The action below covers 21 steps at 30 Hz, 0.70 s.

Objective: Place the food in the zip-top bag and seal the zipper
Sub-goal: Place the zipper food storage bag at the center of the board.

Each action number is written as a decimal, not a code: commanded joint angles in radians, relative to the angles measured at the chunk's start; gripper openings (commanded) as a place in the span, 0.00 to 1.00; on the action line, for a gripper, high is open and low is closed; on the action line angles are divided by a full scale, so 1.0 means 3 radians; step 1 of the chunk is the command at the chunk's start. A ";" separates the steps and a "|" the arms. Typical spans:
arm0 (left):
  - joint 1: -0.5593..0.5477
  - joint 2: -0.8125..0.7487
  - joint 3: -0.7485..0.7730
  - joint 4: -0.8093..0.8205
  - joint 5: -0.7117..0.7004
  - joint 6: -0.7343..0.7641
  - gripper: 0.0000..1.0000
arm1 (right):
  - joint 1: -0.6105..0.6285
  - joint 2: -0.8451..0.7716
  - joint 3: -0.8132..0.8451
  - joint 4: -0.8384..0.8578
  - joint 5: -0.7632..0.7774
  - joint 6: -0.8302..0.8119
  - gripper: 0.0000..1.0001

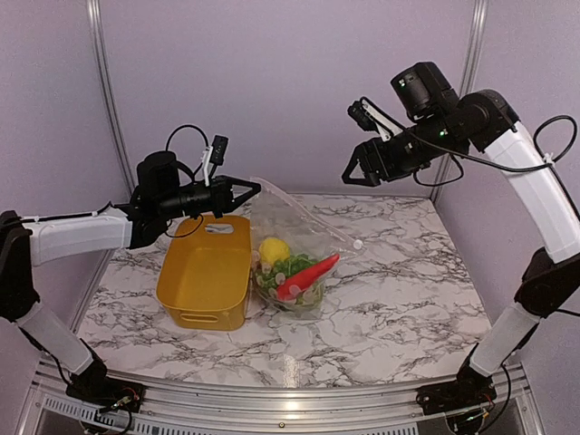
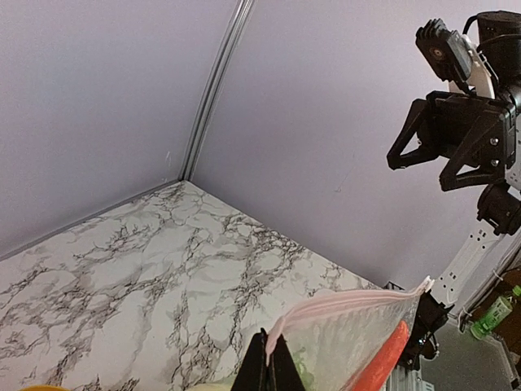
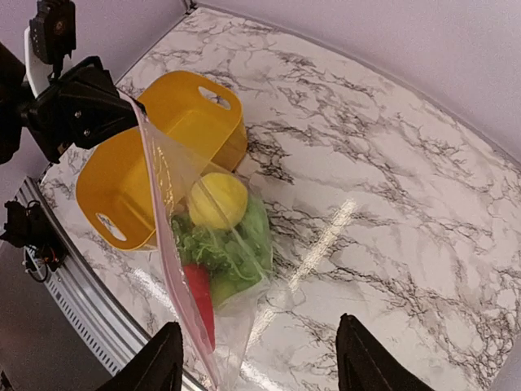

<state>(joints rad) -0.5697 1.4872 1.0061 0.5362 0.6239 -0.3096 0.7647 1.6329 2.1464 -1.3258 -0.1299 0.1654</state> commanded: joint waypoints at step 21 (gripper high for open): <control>-0.0526 0.1678 0.1477 0.0752 -0.0021 -0.0798 0.00 | -0.0846 -0.0969 -0.1211 0.1396 0.0153 0.0497 0.62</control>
<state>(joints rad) -0.7311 2.0239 1.6062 0.7547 0.5510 -0.5793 0.5137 1.3647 1.8881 -1.0096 0.0044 0.2691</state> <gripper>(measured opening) 0.009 0.620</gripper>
